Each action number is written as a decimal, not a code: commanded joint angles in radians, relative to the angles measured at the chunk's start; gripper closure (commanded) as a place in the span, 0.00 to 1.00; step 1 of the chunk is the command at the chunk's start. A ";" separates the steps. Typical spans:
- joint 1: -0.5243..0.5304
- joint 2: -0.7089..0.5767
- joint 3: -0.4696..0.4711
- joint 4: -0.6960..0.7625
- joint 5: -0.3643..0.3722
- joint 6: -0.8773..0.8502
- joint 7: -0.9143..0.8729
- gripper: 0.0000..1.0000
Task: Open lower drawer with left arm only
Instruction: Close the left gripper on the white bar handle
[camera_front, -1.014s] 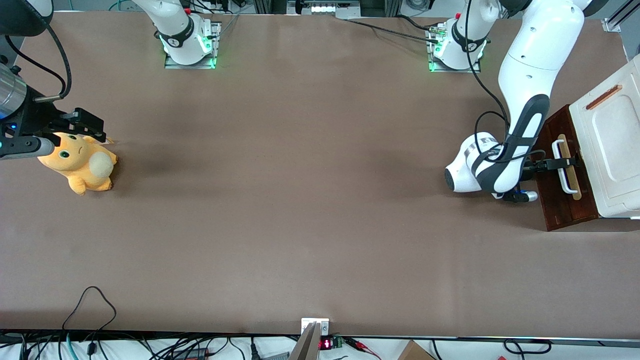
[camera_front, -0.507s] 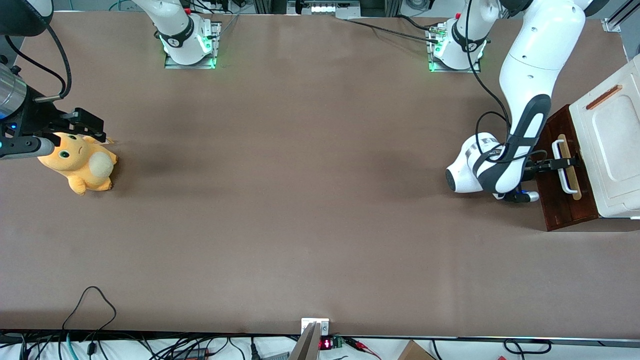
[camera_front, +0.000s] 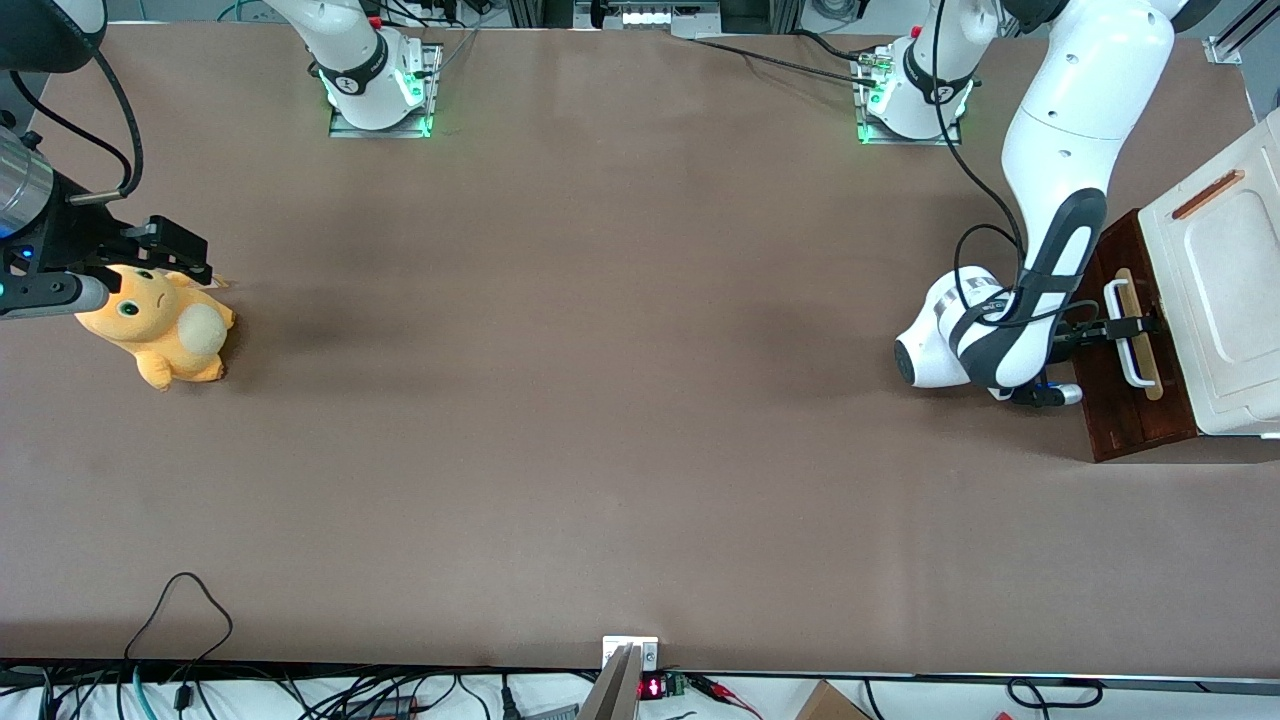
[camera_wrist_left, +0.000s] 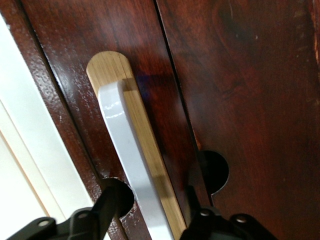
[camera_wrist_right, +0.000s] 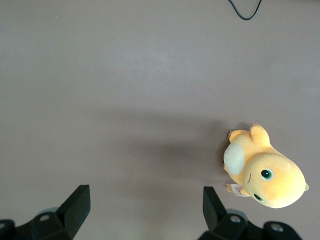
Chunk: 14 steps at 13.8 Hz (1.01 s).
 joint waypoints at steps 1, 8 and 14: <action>0.009 -0.007 -0.007 0.007 0.024 0.006 0.006 0.40; 0.003 -0.003 -0.007 0.007 0.024 0.006 0.005 0.47; -0.002 0.001 -0.007 0.007 0.024 0.004 -0.001 0.56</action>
